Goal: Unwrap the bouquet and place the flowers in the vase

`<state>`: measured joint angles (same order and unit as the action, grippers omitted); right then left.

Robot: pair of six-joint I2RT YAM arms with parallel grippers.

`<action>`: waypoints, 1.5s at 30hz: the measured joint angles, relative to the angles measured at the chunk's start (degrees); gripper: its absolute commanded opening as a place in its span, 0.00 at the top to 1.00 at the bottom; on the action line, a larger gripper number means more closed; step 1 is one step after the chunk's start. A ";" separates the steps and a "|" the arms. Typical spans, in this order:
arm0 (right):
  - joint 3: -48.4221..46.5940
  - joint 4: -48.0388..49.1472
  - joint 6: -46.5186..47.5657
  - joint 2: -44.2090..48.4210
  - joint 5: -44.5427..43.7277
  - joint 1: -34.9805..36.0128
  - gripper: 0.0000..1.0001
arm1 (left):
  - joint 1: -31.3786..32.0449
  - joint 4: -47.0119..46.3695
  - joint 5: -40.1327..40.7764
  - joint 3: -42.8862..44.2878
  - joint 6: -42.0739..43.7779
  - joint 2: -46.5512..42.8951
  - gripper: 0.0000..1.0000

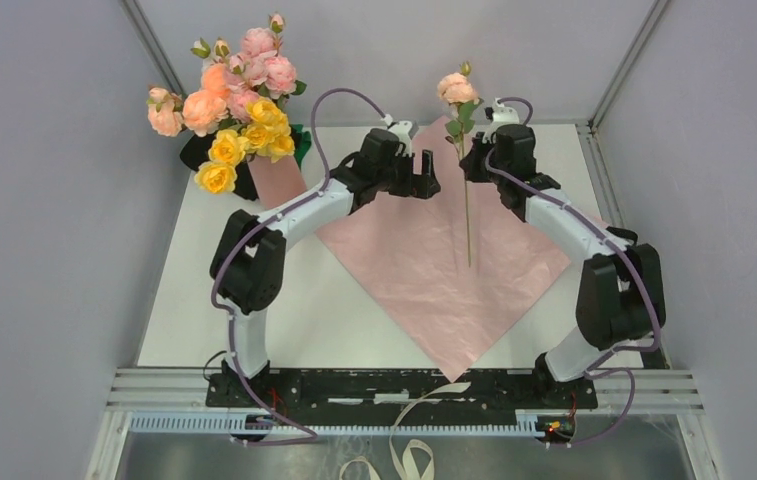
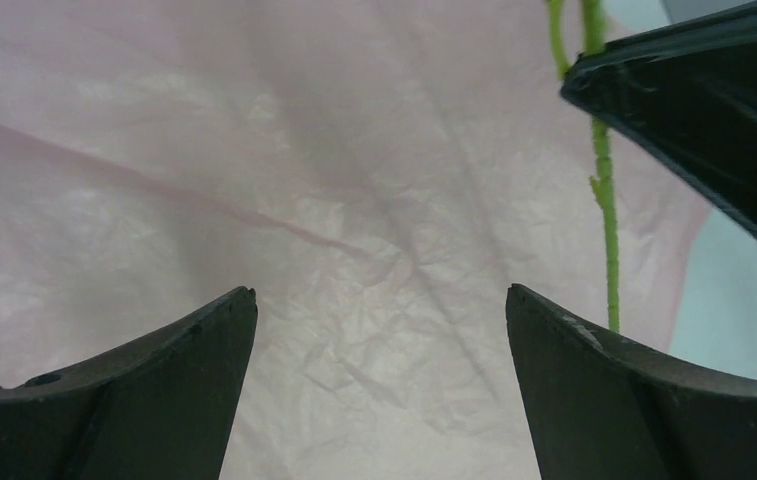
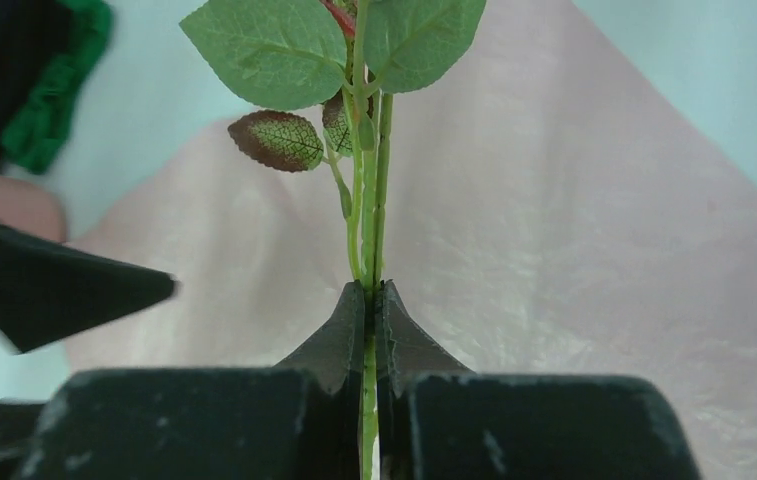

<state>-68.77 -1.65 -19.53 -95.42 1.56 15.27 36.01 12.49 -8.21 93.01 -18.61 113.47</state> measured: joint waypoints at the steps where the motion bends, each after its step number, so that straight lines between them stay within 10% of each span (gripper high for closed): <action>1: 0.26 0.79 0.52 1.77 1.03 0.00 1.00 | 0.00 -2.89 -1.09 -1.99 -2.25 -0.42 0.03; 8: 5.27 3.48 2.03 9.81 8.46 0.02 1.00 | 0.07 -28.17 -7.56 -16.31 -16.57 -3.28 0.05; 22: 10.60 2.93 2.89 17.07 12.48 0.39 1.00 | 0.31 -57.44 -12.04 -14.84 -29.22 -1.40 0.11; 30: 11.17 2.91 2.86 17.70 13.84 0.48 1.00 | 1.57 -59.89 -14.25 -13.66 -32.35 2.91 0.38; 37: 11.17 2.95 2.84 19.32 14.27 0.48 1.00 | 1.99 -60.37 -14.84 -13.44 -33.99 4.17 0.97; 40: 11.17 2.97 2.84 19.47 14.40 0.48 1.00 | 2.01 -60.85 -14.88 -13.29 -34.34 4.15 0.98; 45: 11.17 3.13 2.47 19.63 14.75 0.48 0.45 | 2.01 -60.33 -14.93 -12.81 -34.25 4.15 0.98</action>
<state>-57.60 1.48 -17.06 -75.79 16.32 15.75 38.02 -47.83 -23.14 80.20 -52.86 117.62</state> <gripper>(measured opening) 0.233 0.063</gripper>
